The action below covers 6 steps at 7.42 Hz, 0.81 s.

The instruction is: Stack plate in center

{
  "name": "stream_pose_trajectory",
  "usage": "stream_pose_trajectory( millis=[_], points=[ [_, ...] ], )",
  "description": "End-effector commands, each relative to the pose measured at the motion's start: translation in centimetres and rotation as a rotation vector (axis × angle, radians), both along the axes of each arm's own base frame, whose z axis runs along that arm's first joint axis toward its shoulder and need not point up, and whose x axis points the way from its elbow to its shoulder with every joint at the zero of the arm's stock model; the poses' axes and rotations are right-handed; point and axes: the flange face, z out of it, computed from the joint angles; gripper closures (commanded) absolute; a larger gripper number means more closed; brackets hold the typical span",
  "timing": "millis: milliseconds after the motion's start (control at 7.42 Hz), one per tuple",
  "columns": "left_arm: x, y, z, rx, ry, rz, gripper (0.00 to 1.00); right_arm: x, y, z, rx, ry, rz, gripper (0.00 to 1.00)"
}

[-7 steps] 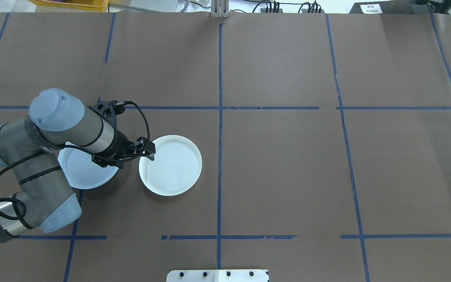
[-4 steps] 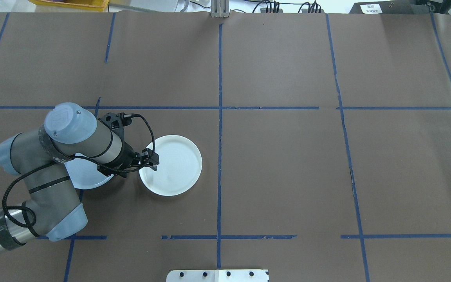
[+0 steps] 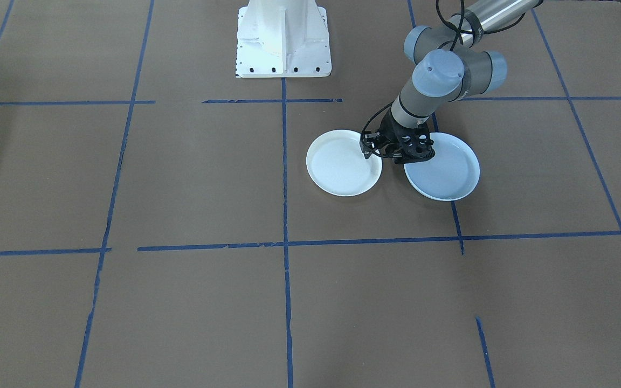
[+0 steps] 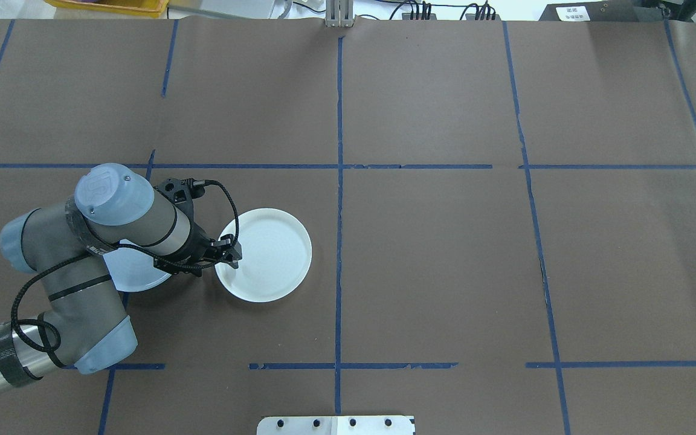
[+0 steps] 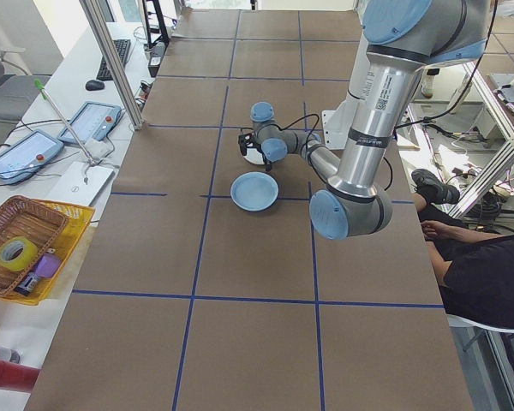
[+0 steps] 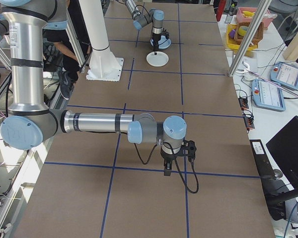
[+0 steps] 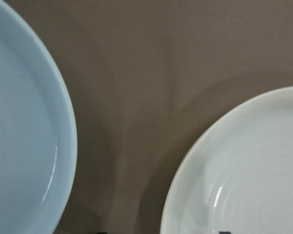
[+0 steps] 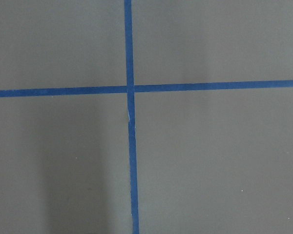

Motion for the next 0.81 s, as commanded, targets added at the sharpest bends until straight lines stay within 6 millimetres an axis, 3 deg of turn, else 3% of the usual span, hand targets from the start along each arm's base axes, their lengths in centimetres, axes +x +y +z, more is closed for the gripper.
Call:
stream_pose_trajectory(
  millis=[0, 135, 404, 674],
  points=[
    [0.0, 0.0, 0.0, 0.001, 0.001, 0.001, 0.9, 0.0, 0.0, 0.0, 0.0, -0.001, 0.0, 0.0],
    [0.0, 0.1, -0.2, 0.002, 0.003, 0.001, 1.0, 0.0, 0.0, 0.0, 0.0, 0.001, 0.0, 0.0],
    [-0.9, -0.3, -0.9, 0.004, 0.014, -0.01, 1.0, 0.0, 0.0, 0.0, 0.0, 0.001, 0.0, 0.0],
    [-5.5, -1.0, -4.7, 0.019, 0.05, -0.038, 1.0, 0.0, 0.0, 0.0, 0.0, 0.001, 0.0, 0.0]
  ],
)
